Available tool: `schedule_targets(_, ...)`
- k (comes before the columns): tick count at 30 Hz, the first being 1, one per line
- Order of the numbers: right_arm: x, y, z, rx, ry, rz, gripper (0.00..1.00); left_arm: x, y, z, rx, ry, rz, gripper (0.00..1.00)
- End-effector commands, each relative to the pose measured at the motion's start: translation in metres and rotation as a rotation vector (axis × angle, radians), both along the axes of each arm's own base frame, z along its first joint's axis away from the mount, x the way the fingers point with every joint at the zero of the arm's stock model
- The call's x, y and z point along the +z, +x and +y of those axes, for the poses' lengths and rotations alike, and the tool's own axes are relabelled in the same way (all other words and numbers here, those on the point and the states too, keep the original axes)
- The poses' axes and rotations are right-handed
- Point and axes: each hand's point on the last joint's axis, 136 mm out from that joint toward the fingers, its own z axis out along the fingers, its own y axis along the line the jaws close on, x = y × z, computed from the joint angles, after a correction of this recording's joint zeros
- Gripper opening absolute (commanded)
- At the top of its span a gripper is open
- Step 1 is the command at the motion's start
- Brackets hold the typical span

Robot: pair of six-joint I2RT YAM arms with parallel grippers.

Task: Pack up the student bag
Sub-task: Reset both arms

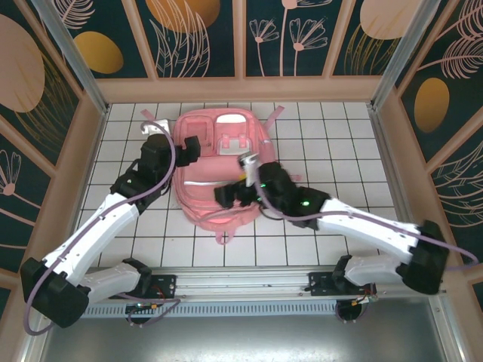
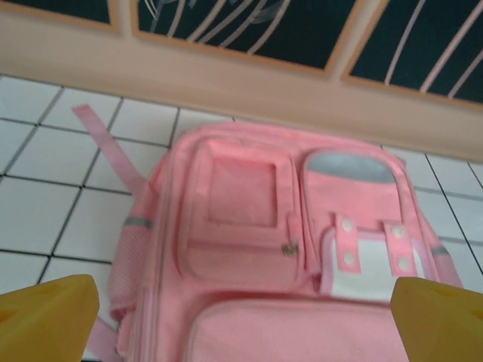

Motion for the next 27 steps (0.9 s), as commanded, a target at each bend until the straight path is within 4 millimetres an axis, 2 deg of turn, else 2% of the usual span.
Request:
schedule_targets(1,0.043,0.061,-0.090,-0.461,0.025,-0.193,0.99,0.002,0.019,0.046,0.163,0.007,-0.086,0.99)
schedule_targets(2,0.051,0.076,-0.118,-0.577,0.034,-0.226,0.99,-0.002,0.022,0.069,0.242,0.022,-0.118,0.99)
schedule_targets(3,0.057,0.087,-0.137,-0.620,0.026,-0.274,0.99,-0.007,0.024,0.090,0.312,0.046,-0.152,0.99)
schedule_targets(6,0.060,0.112,-0.178,-0.693,-0.058,-0.407,0.99,-0.038,0.026,0.137,0.441,0.144,-0.177,0.99)
schedule_targets(8,0.053,0.125,-0.192,-0.671,-0.162,-0.515,0.99,-0.065,0.029,0.154,0.443,0.205,-0.149,0.99)
schedule_targets(9,0.042,0.128,-0.189,-0.623,-0.200,-0.560,0.99,-0.080,0.029,0.161,0.434,0.236,-0.132,0.99)
schedule_targets(11,0.022,0.131,-0.206,-0.594,-0.193,-0.620,0.99,-0.109,0.024,0.175,0.466,0.231,-0.108,0.99)
schedule_targets(13,0.002,0.128,-0.227,-0.596,-0.219,-0.666,0.99,-0.123,0.025,0.166,0.360,0.214,-0.131,0.99)
schedule_targets(15,-0.027,0.140,-0.265,-0.729,-0.265,-0.579,0.99,-0.134,0.023,0.157,0.291,0.232,-0.152,0.99)
schedule_targets(17,-0.060,0.146,-0.299,-0.834,-0.339,-0.498,0.99,-0.132,0.017,0.158,0.311,0.210,-0.234,0.99)
schedule_targets(19,-0.087,0.142,-0.323,-0.907,-0.379,-0.451,0.99,-0.124,0.018,0.151,0.262,0.228,-0.294,0.99)
schedule_targets(21,-0.113,0.135,-0.349,-0.994,-0.337,-0.374,0.99,-0.136,0.016,0.155,0.288,0.224,-0.291,0.99)
schedule_targets(23,-0.128,0.126,-0.363,-1.029,-0.265,-0.356,0.99,-0.131,-0.001,0.152,0.278,0.213,-0.388,0.99)
schedule_targets(24,-0.126,0.123,-0.365,-1.032,-0.251,-0.383,0.99,-0.134,0.000,0.147,0.248,0.217,-0.373,0.99)
schedule_targets(25,-0.117,0.121,-0.357,-0.979,-0.214,-0.451,0.99,-0.138,0.007,0.142,0.208,0.229,-0.342,0.99)
schedule_targets(27,-0.118,0.112,-0.353,-0.940,-0.151,-0.497,0.99,-0.143,0.020,0.132,0.141,0.245,-0.303,0.99)
